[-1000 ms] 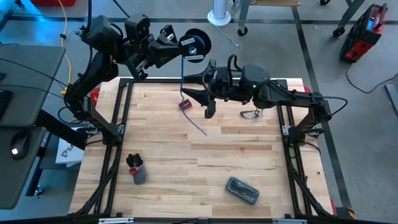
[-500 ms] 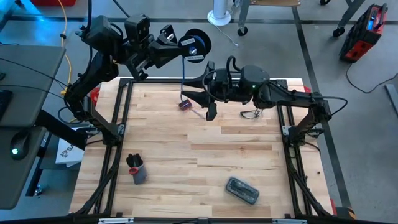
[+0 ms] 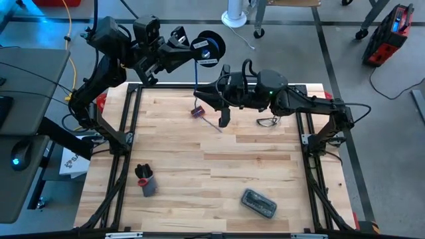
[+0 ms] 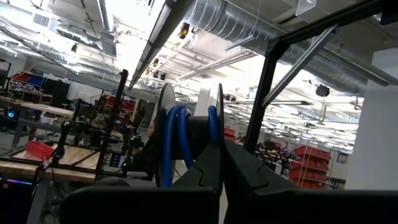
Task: Coil cords
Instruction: Coil the blue wire onto the spool
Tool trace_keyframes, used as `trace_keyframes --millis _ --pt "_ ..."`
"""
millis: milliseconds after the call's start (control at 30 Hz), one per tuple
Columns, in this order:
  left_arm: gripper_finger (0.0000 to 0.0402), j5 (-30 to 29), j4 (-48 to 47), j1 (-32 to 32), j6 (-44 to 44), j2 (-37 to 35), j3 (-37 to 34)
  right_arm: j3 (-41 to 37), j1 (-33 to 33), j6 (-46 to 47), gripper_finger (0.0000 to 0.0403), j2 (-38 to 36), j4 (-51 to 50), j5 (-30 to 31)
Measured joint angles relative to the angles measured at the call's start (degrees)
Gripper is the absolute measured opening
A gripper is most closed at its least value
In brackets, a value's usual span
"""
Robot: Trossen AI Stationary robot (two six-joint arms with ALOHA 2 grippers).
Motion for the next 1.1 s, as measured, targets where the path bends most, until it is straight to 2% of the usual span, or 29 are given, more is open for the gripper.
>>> trace_keyframes --millis 267,367,533,733,867,1100 --pt "0.0 -0.02 0.02 0.0 0.0 0.0 -0.01 0.0 0.36 -2.02 0.0095 0.0 -0.11 -0.02" --pt "0.0 -0.04 0.04 0.0 0.02 0.0 -0.02 0.0 0.36 -2.99 0.0077 0.0 -0.49 -0.02" --pt "0.0 -0.52 0.12 0.1 0.02 0.0 -0.02 0.0 0.36 -2.51 0.0009 0.0 -0.83 -0.01" --pt "0.0 -0.97 0.4 0.81 0.52 -0.02 -0.01 0.0 0.58 -1.34 0.0002 -0.73 -1.9 -0.02" --pt "0.0 -0.5 -0.04 1.47 1.22 -0.37 -0.02 0.0 1.1 -1.7 0.0001 -3.01 -6.11 -0.02" --pt "0.0 -0.3 -7.13 5.35 -0.55 -2.73 -0.02 0.0 1.1 -1.61 0.0 -7.72 -13.11 -0.53"
